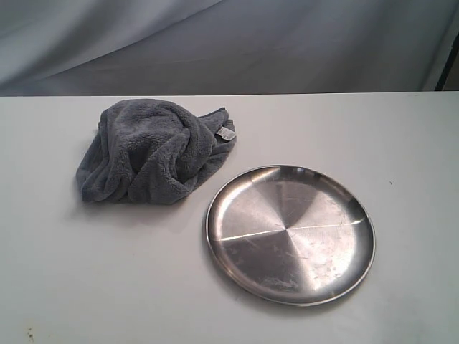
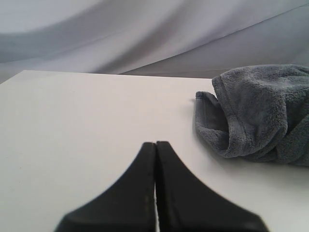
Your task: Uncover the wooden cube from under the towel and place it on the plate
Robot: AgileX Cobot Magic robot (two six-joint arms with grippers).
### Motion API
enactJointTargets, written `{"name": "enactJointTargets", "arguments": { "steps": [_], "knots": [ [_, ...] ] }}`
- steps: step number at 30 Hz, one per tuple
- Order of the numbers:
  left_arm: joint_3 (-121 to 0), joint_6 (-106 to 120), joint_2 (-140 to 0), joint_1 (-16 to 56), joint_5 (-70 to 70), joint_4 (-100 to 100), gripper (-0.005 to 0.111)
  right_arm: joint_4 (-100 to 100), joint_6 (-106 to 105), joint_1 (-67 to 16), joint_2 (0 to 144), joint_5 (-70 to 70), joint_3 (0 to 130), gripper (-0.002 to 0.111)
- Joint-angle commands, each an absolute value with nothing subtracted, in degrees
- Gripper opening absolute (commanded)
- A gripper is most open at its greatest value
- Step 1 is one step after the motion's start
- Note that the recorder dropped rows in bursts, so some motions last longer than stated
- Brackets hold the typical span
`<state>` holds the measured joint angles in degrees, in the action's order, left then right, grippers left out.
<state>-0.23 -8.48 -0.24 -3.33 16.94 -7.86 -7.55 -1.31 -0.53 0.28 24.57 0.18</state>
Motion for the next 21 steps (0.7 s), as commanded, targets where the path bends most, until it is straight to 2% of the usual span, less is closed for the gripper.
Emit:
{"name": "enactJointTargets", "arguments": {
  "steps": [1, 4, 12, 21],
  "knots": [
    [0.00, -8.74, 0.00, -3.39, 16.53, -7.87, 0.000, -8.14, -1.04, -0.67, 0.00, 29.02, 0.00, 0.000],
    [0.00, -8.74, 0.00, -3.39, 16.53, -7.87, 0.000, -8.14, -1.04, -0.67, 0.00, 27.06, 0.00, 0.000],
    [0.00, -8.74, 0.00, -3.39, 16.53, -7.87, 0.000, -8.14, -0.92, -0.67, 0.36, 4.80, 8.79, 0.000],
    [0.00, -8.74, 0.00, -3.39, 16.53, -7.87, 0.000, -13.41, -9.59, -0.67, 19.25, -22.04, 27.38, 0.000]
  ]
}}
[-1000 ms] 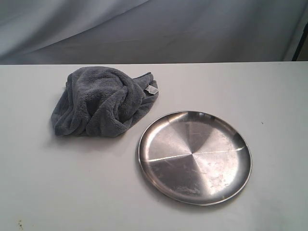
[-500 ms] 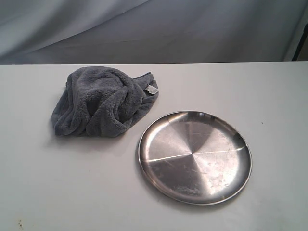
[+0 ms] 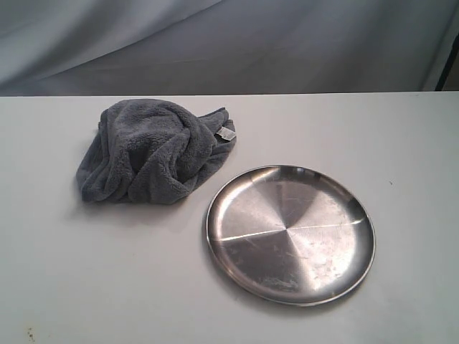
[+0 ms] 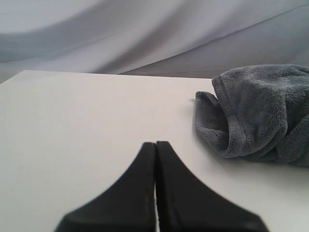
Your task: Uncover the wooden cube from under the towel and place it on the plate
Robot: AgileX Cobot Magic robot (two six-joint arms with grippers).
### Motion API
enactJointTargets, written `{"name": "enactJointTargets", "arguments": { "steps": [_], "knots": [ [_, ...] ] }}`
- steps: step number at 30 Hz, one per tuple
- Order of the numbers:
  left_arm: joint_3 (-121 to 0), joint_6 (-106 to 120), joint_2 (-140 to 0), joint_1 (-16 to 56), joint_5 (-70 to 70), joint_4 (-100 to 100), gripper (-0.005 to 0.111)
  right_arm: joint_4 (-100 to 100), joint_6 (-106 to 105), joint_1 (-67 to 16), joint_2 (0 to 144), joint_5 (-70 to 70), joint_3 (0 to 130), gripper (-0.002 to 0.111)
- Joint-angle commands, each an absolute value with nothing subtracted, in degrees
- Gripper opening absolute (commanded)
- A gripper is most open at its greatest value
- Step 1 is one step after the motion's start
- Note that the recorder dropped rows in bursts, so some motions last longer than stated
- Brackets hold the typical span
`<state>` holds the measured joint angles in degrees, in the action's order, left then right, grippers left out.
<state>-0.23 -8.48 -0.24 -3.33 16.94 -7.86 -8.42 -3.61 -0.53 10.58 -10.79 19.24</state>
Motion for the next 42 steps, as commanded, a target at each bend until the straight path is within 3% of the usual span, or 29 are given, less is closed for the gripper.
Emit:
{"name": "enactJointTargets", "arguments": {
  "steps": [1, 9, 16, 21, 26, 28, 35, 42],
  "knots": [
    [0.00, -8.74, 0.00, -3.39, 16.53, -7.87, 0.000, -16.61, -12.12, -0.79, 21.49, -23.89, 29.32, 0.000],
    [0.00, -8.74, 0.00, -3.39, 16.53, -7.87, 0.000, -49.73, -47.75, -3.34, 43.87, -43.28, 41.69, 0.000],
    [0.00, -8.74, 0.00, -3.39, 16.53, -7.87, 0.000, -58.87, -60.58, -7.86, 60.11, -36.99, 41.74, 0.000],
    [0.00, -8.74, 0.00, -3.39, 16.53, -7.87, 0.000, -64.77, -71.92, -16.41, 71.09, -33.95, 45.56, 0.000],
    [0.00, -8.74, 0.00, -3.39, 16.53, -7.87, 0.000, -64.87, -72.05, -31.51, 89.94, -16.42, 58.15, 0.000],
    [0.00, -8.74, 0.00, -3.39, 16.53, -7.87, 0.000, -64.87, -71.58, -34.70, 97.13, -15.47, 65.56, 0.000],
    [0.00, -8.74, 0.00, -3.39, 16.53, -7.87, 0.000, -62.84, -63.64, -35.55, 116.80, -24.49, 92.26, 0.000],
    [0.00, -8.74, 0.00, -3.39, 16.53, -7.87, 0.000, -43.92, -43.06, -35.55, 123.94, -31.12, 103.31, 0.000]
  ]
}}
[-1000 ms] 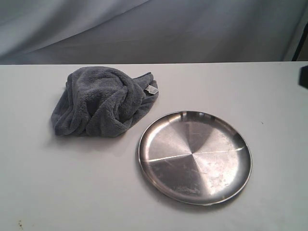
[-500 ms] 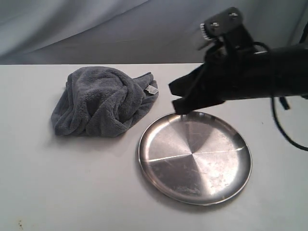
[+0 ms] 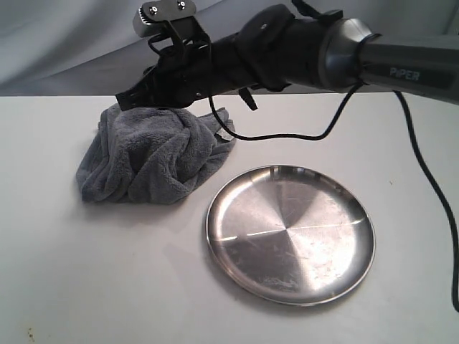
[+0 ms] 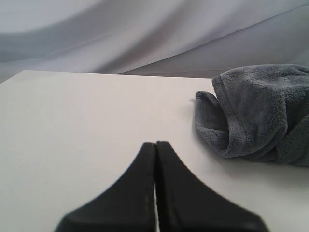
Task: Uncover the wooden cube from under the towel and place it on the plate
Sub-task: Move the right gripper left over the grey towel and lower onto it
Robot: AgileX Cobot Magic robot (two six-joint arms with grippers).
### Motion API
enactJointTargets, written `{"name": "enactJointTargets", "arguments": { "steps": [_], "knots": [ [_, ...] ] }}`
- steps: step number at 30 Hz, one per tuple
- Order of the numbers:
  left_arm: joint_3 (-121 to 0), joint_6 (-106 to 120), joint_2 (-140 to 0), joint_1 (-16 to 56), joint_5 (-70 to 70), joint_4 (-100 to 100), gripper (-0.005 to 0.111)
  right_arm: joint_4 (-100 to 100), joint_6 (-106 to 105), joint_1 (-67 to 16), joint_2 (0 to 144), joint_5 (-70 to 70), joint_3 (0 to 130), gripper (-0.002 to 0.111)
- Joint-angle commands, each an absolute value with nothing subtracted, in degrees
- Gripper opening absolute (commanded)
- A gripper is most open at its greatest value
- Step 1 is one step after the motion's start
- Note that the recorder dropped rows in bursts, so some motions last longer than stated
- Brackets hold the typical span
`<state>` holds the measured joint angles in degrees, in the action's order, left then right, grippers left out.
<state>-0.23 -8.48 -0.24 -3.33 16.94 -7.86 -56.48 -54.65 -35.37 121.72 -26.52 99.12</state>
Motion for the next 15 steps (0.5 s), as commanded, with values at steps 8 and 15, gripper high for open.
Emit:
{"name": "enactJointTargets", "arguments": {
  "steps": [8, 15],
  "knots": [
    [0.00, -8.74, 0.00, -3.39, 16.53, -7.87, 0.000, -28.54, -32.06, -35.55, 124.92, -37.42, 105.67, 0.000],
    [0.00, -8.74, 0.00, -3.39, 16.53, -7.87, 0.000, -28.54, -32.06, -35.55, 125.03, -37.39, 105.67, 0.000]
  ]
}}
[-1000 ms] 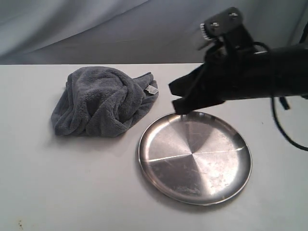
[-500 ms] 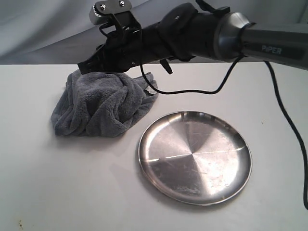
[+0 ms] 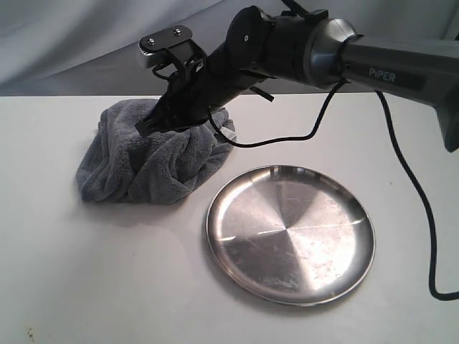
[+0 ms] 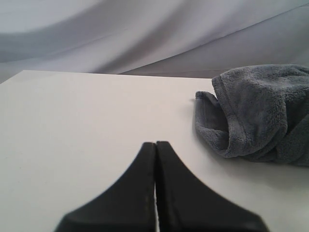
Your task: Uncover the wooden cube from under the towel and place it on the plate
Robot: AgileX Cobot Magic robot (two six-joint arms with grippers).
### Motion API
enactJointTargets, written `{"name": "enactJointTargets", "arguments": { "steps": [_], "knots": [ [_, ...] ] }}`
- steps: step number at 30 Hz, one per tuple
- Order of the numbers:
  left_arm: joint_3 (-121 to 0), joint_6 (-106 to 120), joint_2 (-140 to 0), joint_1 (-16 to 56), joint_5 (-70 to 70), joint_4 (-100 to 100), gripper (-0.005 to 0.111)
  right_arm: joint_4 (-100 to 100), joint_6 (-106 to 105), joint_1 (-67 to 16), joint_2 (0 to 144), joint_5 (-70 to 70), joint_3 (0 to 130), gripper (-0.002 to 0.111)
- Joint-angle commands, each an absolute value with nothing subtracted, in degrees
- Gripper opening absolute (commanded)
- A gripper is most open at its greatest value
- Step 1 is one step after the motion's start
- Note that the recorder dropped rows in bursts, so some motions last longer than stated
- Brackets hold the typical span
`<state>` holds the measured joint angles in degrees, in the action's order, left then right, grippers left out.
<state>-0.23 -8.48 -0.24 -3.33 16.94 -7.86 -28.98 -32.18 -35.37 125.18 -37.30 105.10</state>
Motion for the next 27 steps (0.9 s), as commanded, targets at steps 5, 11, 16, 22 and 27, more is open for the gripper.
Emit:
{"name": "enactJointTargets", "arguments": {
  "steps": [5, 11, 16, 22, 27],
  "knots": [
    [0.00, -8.74, 0.00, -3.39, 16.53, -7.87, 0.000, -28.54, -32.06, -35.55, 125.02, -37.25, 105.67, 0.000],
    [0.00, -8.74, 0.00, -3.39, 16.53, -7.87, 0.000, -30.42, -36.11, -36.53, 125.52, -41.24, 105.67, 0.000],
    [0.00, -8.74, 0.00, -3.39, 16.53, -7.87, 0.000, -30.88, -41.15, -37.25, 126.85, -43.69, 105.67, 0.000],
    [0.00, -8.74, 0.00, -3.39, 16.53, -7.87, 0.000, -31.33, -43.54, -40.11, 127.73, -40.74, 105.75, 0.000],
    [0.00, -8.74, 0.00, -3.39, 16.53, -7.87, 0.000, -32.37, -45.00, -43.50, 127.73, -25.42, 105.75, 0.000]
  ]
}}
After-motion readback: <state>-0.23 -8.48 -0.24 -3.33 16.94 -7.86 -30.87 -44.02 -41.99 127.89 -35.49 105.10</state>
